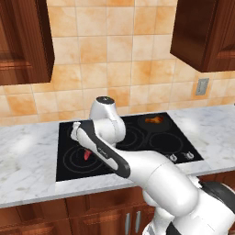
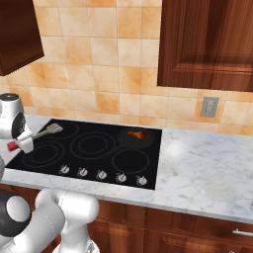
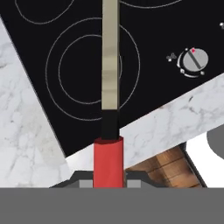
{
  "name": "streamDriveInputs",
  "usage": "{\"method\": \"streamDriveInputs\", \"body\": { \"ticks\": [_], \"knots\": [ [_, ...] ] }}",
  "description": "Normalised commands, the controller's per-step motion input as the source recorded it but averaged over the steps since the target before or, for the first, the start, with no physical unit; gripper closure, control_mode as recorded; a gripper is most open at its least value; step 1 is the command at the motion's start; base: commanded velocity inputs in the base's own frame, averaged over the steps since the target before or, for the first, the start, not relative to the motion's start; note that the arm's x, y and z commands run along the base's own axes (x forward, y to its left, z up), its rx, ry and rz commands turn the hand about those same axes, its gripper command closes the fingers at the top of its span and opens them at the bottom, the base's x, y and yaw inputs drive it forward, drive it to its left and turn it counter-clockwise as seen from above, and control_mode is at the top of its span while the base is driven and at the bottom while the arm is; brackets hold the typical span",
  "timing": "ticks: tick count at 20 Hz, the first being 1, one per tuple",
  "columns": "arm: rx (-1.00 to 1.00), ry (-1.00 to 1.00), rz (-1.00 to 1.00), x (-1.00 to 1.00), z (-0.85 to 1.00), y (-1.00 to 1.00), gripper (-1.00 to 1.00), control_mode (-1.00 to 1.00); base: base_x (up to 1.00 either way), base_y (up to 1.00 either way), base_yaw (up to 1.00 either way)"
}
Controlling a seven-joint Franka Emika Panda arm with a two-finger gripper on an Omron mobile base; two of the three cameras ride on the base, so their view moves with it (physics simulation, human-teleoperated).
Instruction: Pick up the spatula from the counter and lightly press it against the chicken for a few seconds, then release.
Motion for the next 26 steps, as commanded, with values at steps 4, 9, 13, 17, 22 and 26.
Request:
{"method": "streamDriveInputs", "body": {
  "ticks": [4, 9, 13, 17, 22, 26],
  "knots": [
    [0.03, 0.01, -0.01, 0.22, 0.02, -0.28, 1.0, -1.0, 0.0, 0.0, 0.0],
    [0.0, 0.0, 0.0, 0.05, 0.01, -0.24, 1.0, -1.0, 0.0, 0.0, 0.0],
    [0.0, 0.0, 0.0, 0.17, 0.0, -0.23, 1.0, -1.0, 0.0, 0.0, 0.0],
    [0.0, 0.0, 0.0, 0.12, 0.0, -0.21, 1.0, -1.0, 0.0, 0.0, 0.0],
    [-0.01, 0.0, -0.01, 0.11, 0.0, -0.21, 1.0, -1.0, 0.0, 0.0, 0.0],
    [-0.01, 0.0, -0.01, 0.19, 0.0, -0.23, 1.0, -1.0, 0.0, 0.0, 0.0]
  ]
}}
